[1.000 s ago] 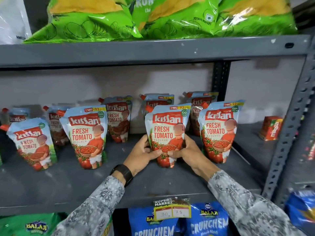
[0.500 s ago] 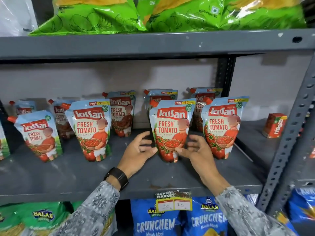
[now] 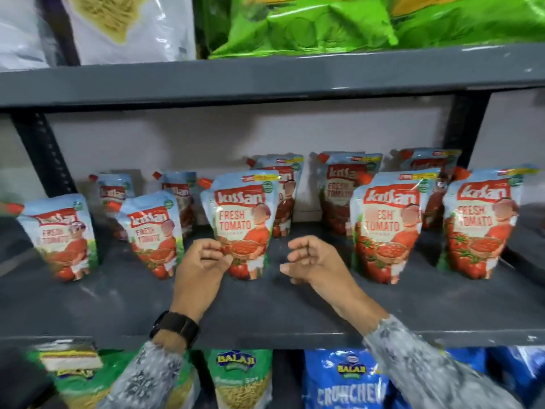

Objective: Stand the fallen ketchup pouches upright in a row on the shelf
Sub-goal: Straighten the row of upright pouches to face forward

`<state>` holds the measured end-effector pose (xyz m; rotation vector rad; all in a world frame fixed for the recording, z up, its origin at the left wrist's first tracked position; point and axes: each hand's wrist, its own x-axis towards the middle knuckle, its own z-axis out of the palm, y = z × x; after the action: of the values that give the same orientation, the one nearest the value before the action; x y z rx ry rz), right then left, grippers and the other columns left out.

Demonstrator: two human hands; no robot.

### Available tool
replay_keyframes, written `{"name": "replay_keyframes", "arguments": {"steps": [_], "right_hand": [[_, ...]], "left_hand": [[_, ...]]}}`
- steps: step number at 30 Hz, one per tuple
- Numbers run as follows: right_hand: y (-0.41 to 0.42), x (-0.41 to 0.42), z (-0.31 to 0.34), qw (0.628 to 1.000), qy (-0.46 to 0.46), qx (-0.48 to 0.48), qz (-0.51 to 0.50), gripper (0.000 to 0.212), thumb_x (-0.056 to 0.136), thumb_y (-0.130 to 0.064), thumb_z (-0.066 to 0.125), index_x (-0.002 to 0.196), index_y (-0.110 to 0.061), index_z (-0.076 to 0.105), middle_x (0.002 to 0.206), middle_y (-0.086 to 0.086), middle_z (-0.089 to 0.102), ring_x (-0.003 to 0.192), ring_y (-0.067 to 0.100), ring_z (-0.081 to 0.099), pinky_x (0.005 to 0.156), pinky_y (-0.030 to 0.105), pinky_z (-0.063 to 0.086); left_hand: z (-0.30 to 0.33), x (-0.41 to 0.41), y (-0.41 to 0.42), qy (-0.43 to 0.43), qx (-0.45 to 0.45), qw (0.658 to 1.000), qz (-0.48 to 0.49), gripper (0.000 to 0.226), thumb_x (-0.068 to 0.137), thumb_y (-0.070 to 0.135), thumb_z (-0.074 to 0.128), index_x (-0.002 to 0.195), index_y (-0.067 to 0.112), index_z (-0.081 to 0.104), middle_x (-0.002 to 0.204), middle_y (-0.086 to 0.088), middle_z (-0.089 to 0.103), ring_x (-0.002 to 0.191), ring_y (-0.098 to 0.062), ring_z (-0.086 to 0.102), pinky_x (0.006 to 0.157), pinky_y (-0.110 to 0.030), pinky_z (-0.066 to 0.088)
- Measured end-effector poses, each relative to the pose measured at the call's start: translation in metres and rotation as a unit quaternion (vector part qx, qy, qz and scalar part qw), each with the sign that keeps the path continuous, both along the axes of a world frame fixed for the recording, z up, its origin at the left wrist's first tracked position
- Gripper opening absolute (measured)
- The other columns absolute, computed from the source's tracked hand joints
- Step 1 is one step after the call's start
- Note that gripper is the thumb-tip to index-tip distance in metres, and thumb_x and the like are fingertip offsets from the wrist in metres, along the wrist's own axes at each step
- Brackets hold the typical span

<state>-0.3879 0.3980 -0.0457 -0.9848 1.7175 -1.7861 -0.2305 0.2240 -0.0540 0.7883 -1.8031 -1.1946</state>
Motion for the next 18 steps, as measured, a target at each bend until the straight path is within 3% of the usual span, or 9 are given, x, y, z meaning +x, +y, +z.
{"name": "replay_keyframes", "arguments": {"steps": [3,6,9,11,18], "right_hand": [[-0.047,0.009,0.004,0.999,0.019,0.031,-0.021,0.072,0.068,-0.007,0.092,0.128,-0.023,0.054,0.118,0.003,0.062,0.105,0.018,0.063,0.084,0.028,0.057],[-0.078,0.012,0.002,1.0,0.004,0.018,-0.007,0.089,0.063,0.0,0.091,0.136,-0.024,0.046,0.126,0.002,0.068,0.119,0.019,0.066,0.091,0.03,0.059],[-0.087,0.016,0.001,1.0,-0.015,0.005,-0.005,0.086,0.068,0.009,0.086,0.137,-0.024,0.047,0.125,0.0,0.071,0.111,0.013,0.07,0.08,0.022,0.061],[-0.088,0.016,0.0,0.999,-0.034,-0.005,-0.02,0.08,0.071,0.013,0.083,0.136,-0.018,0.049,0.121,0.002,0.071,0.104,0.011,0.071,0.075,0.02,0.061],[-0.071,0.008,-0.004,0.998,-0.058,-0.019,-0.03,0.072,0.072,0.016,0.08,0.133,-0.011,0.053,0.124,0.012,0.073,0.114,0.027,0.071,0.084,0.035,0.064]], "left_hand": [[0.006,0.003,-0.021,-0.038,-0.011,0.999,0.005,0.047,0.082,0.026,0.079,0.116,0.023,0.047,0.101,0.003,0.056,0.1,-0.028,0.063,0.091,-0.047,0.055],[0.016,-0.001,-0.035,-0.043,-0.011,0.996,-0.084,0.079,0.08,0.018,0.082,0.14,0.023,0.032,0.122,-0.001,0.05,0.111,-0.021,0.055,0.094,-0.037,0.05],[0.019,-0.005,-0.043,-0.034,0.044,0.977,-0.205,0.075,0.084,0.01,0.077,0.139,0.033,0.032,0.127,0.005,0.054,0.113,-0.012,0.058,0.084,-0.021,0.05],[0.014,-0.006,-0.047,-0.017,0.057,0.972,-0.228,0.069,0.086,0.006,0.075,0.133,0.037,0.035,0.124,0.011,0.058,0.109,-0.005,0.06,0.077,-0.015,0.051],[0.002,-0.018,-0.031,0.033,0.06,0.971,-0.229,0.064,0.086,-0.001,0.073,0.128,0.038,0.045,0.119,0.016,0.061,0.111,-0.011,0.063,0.079,-0.019,0.053]]}}
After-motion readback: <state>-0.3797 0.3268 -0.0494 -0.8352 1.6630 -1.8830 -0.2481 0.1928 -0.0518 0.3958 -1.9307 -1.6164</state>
